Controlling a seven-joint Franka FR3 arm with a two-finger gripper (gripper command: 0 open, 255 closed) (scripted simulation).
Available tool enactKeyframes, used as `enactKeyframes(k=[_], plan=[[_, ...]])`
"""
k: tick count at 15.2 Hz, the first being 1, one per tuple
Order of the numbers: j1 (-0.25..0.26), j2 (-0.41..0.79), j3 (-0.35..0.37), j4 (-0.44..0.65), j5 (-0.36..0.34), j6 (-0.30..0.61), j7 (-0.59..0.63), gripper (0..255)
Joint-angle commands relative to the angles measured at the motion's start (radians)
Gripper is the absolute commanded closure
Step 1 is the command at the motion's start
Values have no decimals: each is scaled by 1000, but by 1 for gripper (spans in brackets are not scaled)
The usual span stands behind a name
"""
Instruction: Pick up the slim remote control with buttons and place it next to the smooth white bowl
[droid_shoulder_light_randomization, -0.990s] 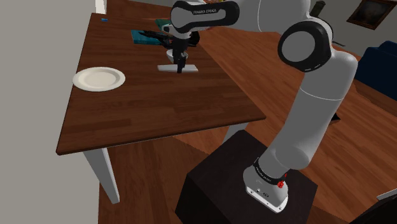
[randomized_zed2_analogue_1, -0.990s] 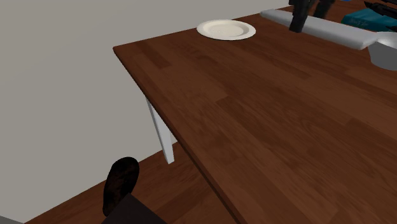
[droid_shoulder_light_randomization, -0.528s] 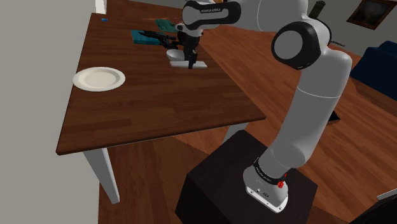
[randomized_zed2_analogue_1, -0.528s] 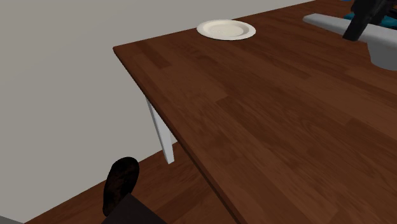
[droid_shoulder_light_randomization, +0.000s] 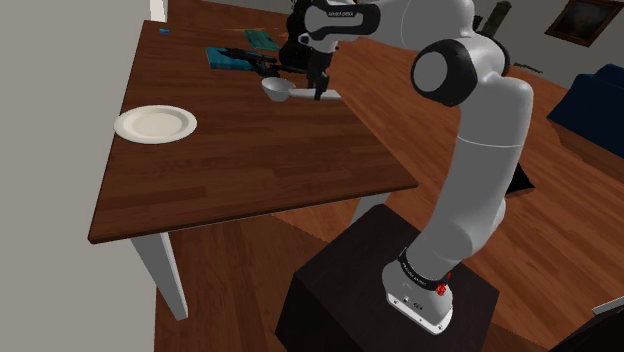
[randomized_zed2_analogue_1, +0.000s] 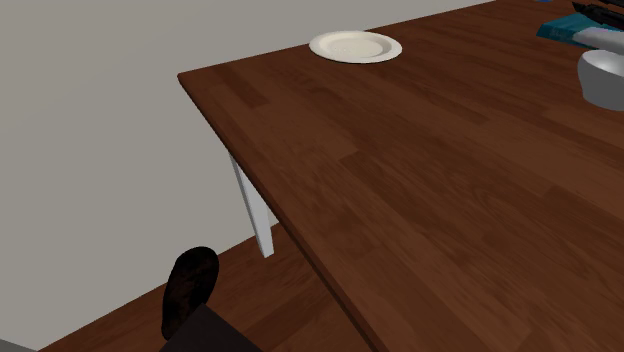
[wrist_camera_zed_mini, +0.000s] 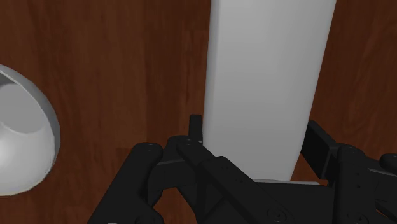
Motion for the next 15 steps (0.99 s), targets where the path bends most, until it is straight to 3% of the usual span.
enactKeyframes(k=[1,9,15], plan=[[-31,35,-10,44,10,-9,-42,255],[-177,243,-35,369,56,-129,-189,255],[-171,237,-34,279,56,-45,-191,255]])
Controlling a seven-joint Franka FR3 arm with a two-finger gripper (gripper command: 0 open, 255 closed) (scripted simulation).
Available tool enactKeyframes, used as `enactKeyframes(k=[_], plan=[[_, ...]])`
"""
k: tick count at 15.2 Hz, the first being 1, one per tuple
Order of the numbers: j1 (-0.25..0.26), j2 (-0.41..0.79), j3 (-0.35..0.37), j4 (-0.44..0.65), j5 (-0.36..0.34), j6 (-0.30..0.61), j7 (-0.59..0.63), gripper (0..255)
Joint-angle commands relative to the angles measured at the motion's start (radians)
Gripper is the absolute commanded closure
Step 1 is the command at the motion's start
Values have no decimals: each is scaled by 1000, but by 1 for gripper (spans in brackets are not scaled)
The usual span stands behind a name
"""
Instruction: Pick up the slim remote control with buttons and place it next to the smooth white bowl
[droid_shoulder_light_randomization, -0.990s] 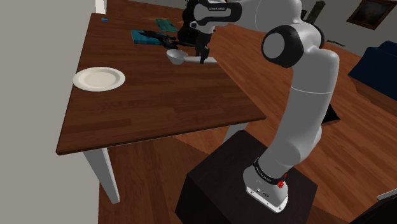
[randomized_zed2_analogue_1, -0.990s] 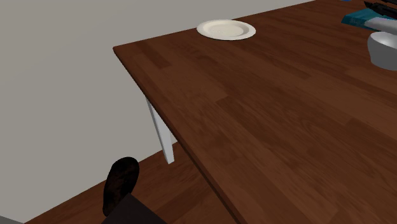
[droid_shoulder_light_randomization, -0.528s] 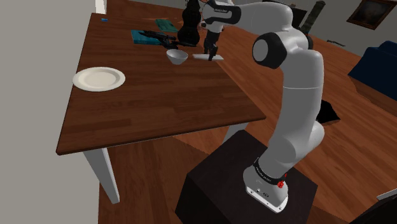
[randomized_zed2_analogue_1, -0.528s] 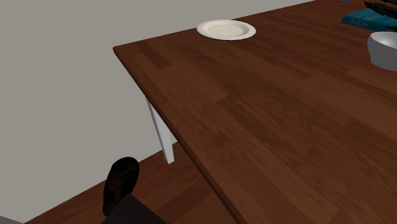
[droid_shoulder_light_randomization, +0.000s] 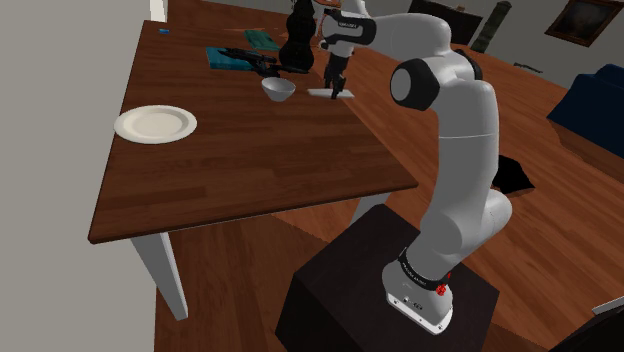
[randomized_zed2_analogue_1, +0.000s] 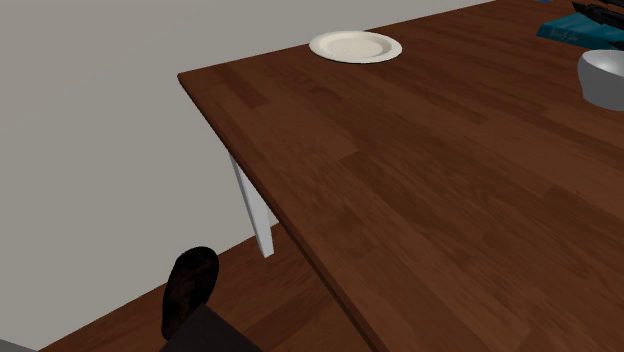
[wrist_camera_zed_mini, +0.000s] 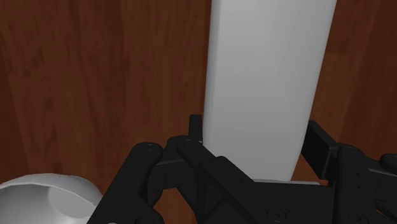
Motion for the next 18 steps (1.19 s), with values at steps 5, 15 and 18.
enactKeyframes(k=[5,15,18], plan=[[6,-2,1,-83,1,82,-2,255],[9,27,6,-173,8,199,-8,255],[9,41,8,-195,11,236,-10,255]])
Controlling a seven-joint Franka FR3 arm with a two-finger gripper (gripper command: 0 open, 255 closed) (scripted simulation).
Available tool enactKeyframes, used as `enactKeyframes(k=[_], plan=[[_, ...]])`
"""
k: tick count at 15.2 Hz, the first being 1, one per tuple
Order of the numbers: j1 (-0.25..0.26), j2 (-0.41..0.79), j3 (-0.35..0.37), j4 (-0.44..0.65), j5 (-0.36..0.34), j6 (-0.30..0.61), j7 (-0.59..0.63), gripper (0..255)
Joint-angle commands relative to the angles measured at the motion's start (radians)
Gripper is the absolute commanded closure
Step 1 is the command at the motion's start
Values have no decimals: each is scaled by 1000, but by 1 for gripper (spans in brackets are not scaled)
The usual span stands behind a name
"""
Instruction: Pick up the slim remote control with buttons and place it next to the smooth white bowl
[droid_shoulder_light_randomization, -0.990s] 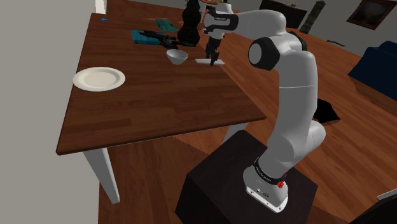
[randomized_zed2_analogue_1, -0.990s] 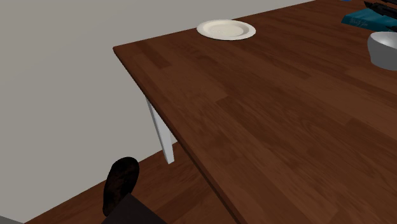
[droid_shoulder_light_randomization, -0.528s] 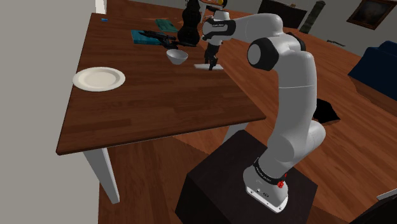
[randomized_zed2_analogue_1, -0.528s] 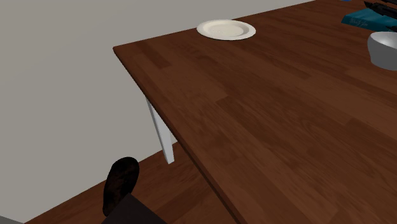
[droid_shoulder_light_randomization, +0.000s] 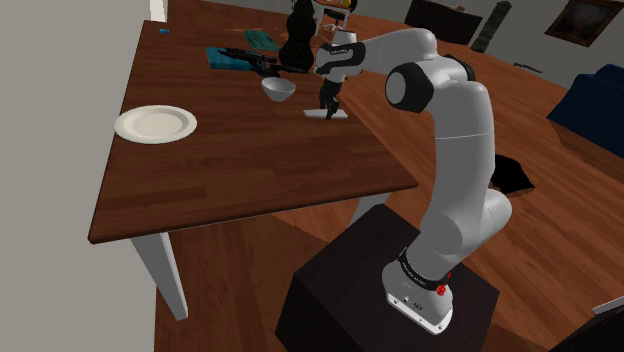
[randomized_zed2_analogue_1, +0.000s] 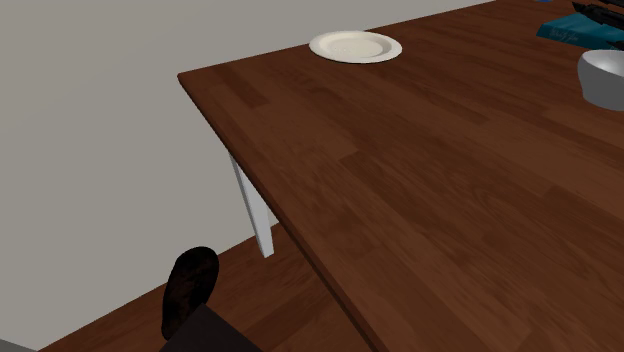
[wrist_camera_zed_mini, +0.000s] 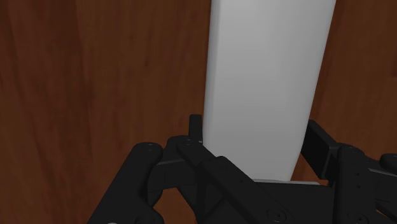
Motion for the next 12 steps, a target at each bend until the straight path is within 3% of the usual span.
enactKeyframes(k=[1,8,9,12], plan=[[2,-1,0,-11,0,11,2,255],[2,-1,1,-11,0,11,2,255],[2,-1,1,-11,0,11,2,0],[2,-1,1,-11,0,11,2,0]])
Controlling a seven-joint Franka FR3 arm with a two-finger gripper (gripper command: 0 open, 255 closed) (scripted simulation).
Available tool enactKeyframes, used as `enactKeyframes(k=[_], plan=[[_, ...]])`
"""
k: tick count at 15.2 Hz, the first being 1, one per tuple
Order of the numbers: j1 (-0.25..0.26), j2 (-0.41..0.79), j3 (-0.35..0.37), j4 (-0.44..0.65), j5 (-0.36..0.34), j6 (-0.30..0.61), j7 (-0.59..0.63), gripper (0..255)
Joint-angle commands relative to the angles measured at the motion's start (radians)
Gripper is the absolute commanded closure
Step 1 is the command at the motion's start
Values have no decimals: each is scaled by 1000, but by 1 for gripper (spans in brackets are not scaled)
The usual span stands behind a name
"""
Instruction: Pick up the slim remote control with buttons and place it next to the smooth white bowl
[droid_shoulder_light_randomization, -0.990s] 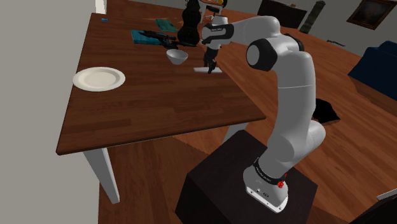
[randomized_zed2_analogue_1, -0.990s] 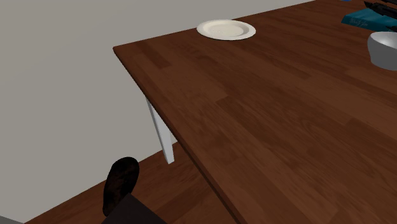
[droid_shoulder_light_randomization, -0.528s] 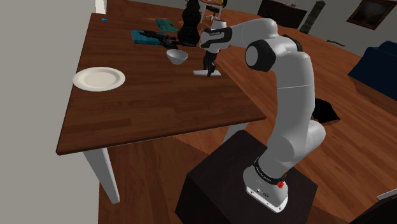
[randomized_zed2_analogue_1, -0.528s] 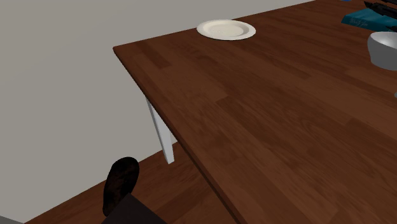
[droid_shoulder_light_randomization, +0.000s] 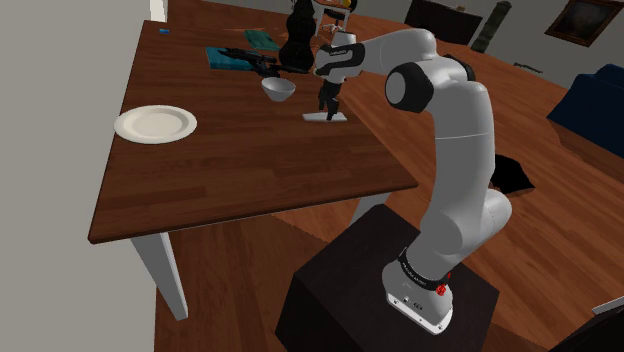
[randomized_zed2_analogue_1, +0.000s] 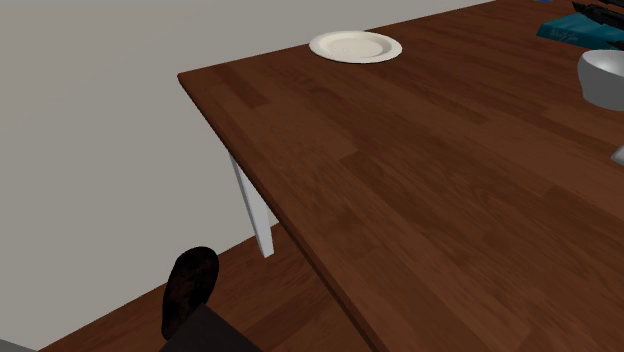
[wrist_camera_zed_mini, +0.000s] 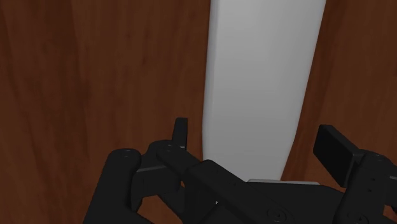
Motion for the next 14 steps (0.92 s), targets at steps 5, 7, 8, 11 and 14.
enactKeyframes(k=[5,7,8,11,14], plan=[[0,-31,-4,52,-7,-82,5,0],[-1,-36,-5,69,-8,-105,6,0],[-1,-37,-5,69,-8,-105,6,0],[-1,-36,-5,69,-8,-105,6,0],[-1,-36,-5,69,-8,-105,6,0]])
